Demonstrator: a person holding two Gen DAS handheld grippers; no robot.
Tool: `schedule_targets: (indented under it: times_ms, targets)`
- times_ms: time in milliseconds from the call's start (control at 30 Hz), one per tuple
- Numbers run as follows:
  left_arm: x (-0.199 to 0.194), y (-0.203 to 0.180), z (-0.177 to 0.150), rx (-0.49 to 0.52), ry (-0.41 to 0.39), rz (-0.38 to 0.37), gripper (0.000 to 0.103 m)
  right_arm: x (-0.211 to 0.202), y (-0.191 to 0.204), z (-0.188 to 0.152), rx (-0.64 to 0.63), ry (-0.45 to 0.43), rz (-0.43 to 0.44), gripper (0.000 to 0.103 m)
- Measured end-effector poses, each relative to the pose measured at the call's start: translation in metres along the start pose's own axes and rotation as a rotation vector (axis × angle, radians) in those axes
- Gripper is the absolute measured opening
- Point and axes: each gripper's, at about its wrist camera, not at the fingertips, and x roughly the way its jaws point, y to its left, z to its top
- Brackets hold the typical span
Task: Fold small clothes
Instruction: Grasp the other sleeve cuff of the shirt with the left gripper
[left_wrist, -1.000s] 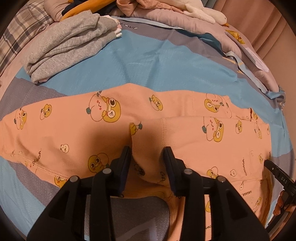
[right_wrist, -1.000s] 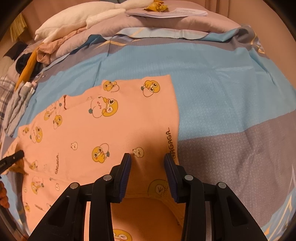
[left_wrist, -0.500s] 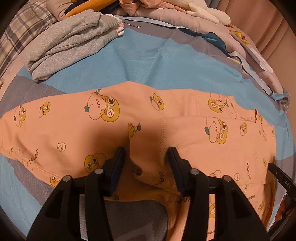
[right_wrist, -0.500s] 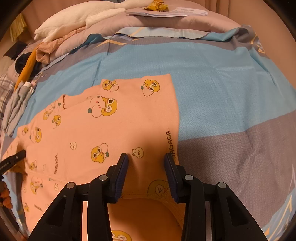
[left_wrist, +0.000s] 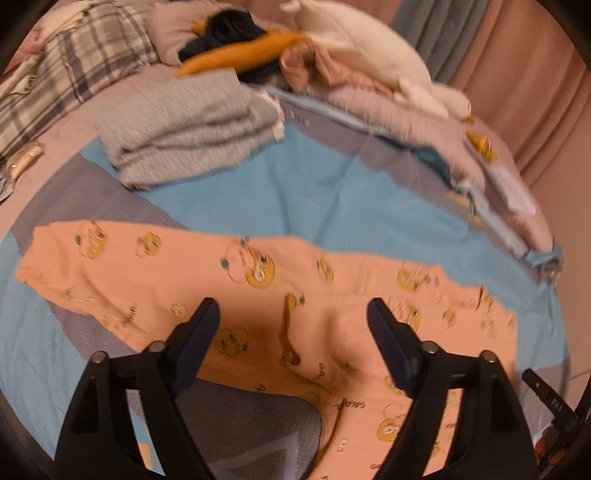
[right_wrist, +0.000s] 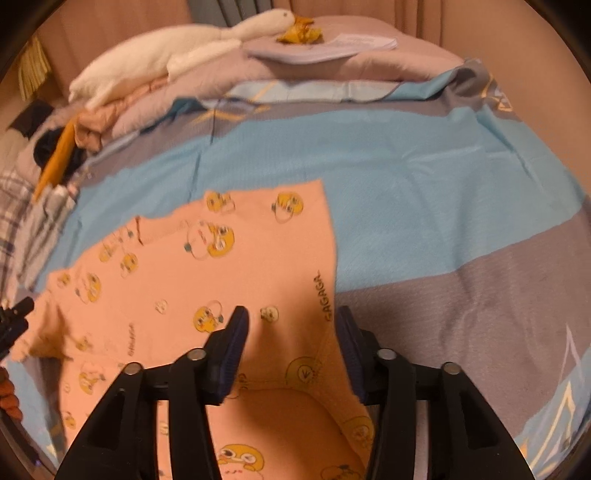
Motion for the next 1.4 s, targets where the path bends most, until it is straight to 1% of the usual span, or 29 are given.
schedule_targets:
  times_ms: [33, 100, 167, 267, 333, 367, 400, 500, 533, 600, 667, 733, 833, 1033, 1100, 1167, 1200, 1267, 1333, 1400]
  targets:
    - [-0.009, 0.003, 0.002, -0.017, -0.028, 0.000, 0.086, -0.005, -0.001, 0.001, 0.007, -0.014, 0.005, 0.056]
    - [-0.020, 0.008, 0.007, -0.045, -0.065, 0.005, 0.088, -0.018, -0.004, 0.002, 0.023, -0.053, 0.013, 0.063]
    - [-0.032, 0.016, 0.011, -0.089, -0.108, 0.013, 0.092, -0.030, -0.008, 0.004, 0.040, -0.091, 0.016, 0.066]
    - [-0.048, 0.034, 0.018, -0.158, -0.161, 0.033, 0.094, -0.043, -0.011, 0.006, 0.064, -0.131, 0.015, 0.069]
    - [-0.054, 0.044, 0.022, -0.193, -0.183, 0.045, 0.096, -0.048, -0.013, 0.007, 0.076, -0.153, 0.016, 0.072]
    - [-0.058, 0.052, 0.024, -0.219, -0.193, 0.052, 0.096, -0.050, -0.012, 0.008, 0.078, -0.162, 0.017, 0.075]
    - [-0.060, 0.057, 0.024, -0.234, -0.197, 0.058, 0.097, -0.052, -0.011, 0.008, 0.078, -0.171, 0.019, 0.080]
    - [-0.064, 0.077, 0.028, -0.294, -0.211, 0.095, 0.098, -0.058, -0.004, 0.007, 0.065, -0.198, 0.025, 0.087]
    - [-0.065, 0.084, 0.029, -0.314, -0.217, 0.112, 0.099, -0.061, -0.002, 0.007, 0.061, -0.212, 0.027, 0.088]
    - [-0.069, 0.099, 0.030, -0.357, -0.228, 0.153, 0.099, -0.066, 0.000, 0.006, 0.069, -0.243, 0.032, 0.094]
    - [-0.072, 0.113, 0.030, -0.397, -0.240, 0.193, 0.101, -0.071, 0.002, 0.005, 0.083, -0.274, 0.055, 0.097]
    - [-0.073, 0.129, 0.030, -0.446, -0.250, 0.241, 0.102, -0.074, 0.003, 0.005, 0.086, -0.286, 0.081, 0.097]
    - [-0.070, 0.153, 0.029, -0.506, -0.247, 0.274, 0.102, -0.076, 0.006, 0.004, 0.085, -0.294, 0.096, 0.097]
    - [-0.048, 0.197, 0.023, -0.628, -0.176, 0.321, 0.100, -0.070, 0.015, 0.003, 0.061, -0.284, 0.081, 0.097]
    - [-0.039, 0.211, 0.019, -0.678, -0.150, 0.315, 0.098, -0.069, 0.017, 0.003, 0.056, -0.279, 0.080, 0.097]
    - [-0.028, 0.226, 0.014, -0.733, -0.116, 0.280, 0.090, -0.068, 0.019, 0.002, 0.046, -0.277, 0.080, 0.097]
    - [-0.023, 0.230, 0.012, -0.750, -0.102, 0.262, 0.088, -0.067, 0.021, 0.002, 0.041, -0.275, 0.078, 0.097]
    - [-0.014, 0.239, 0.009, -0.784, -0.076, 0.226, 0.077, -0.066, 0.023, 0.001, 0.034, -0.273, 0.074, 0.097]
    - [-0.008, 0.245, 0.006, -0.814, -0.067, 0.207, 0.072, -0.065, 0.026, 0.001, 0.027, -0.269, 0.072, 0.097]
    - [-0.004, 0.254, 0.003, -0.859, -0.078, 0.159, 0.065, -0.065, 0.028, 0.000, 0.020, -0.267, 0.070, 0.097]
